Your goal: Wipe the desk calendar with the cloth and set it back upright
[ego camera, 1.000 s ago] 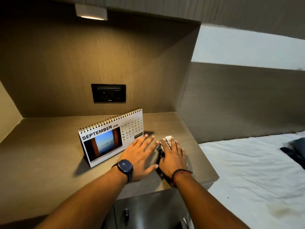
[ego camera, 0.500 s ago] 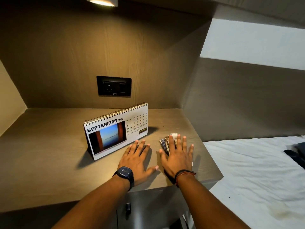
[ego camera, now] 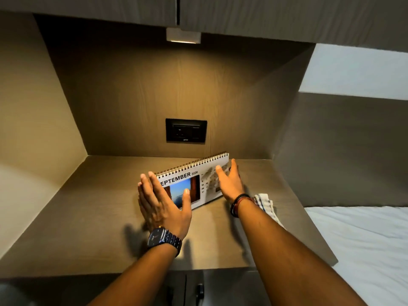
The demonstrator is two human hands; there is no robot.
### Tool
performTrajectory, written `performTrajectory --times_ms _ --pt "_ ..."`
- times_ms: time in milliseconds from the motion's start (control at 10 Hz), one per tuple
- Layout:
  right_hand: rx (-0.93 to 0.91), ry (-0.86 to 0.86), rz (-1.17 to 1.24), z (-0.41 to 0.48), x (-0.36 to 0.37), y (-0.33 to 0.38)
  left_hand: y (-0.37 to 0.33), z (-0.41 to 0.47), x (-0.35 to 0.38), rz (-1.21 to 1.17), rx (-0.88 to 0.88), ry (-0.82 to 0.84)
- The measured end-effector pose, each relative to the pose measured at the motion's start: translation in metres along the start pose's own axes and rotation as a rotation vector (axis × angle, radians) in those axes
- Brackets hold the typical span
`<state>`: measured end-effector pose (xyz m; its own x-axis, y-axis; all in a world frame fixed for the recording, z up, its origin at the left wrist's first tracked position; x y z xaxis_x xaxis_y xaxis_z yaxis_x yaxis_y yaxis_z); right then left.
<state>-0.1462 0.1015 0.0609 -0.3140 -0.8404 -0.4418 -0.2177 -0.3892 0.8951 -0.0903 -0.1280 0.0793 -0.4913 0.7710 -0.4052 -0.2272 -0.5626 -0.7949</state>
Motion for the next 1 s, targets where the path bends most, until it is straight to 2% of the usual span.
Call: performTrajectory --times_ms 100,300,700,900,1000 --pt "0.038 -0.006 0.063 0.001 0.006 0.002 0.015 0.01 0.012 -0.191 -0.094 0.063" --pt "0.082 -0.025 0.172 -0.001 0.018 0.003 0.044 0.067 0.01 -0.287 -0.167 0.033" --pt "0.022 -0.028 0.185 0.009 0.077 0.02 0.095 0.152 0.016 -0.479 -0.207 0.155" --pt "-0.002 -0.006 0.155 0.008 0.082 0.02 0.094 0.154 0.01 -0.434 -0.154 0.162" --pt "-0.013 -0.061 0.093 0.005 0.066 0.019 0.078 0.151 -0.002 -0.202 -0.005 0.093"
Point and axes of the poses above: each hand's wrist, its own z-axis towards the middle knuckle, its own x-axis out of the palm, y = z × x, the point moved 10 cm from there along z, towards the middle knuckle, and after that the axes turned 11 degrees about -z, right-handed, at the moved point
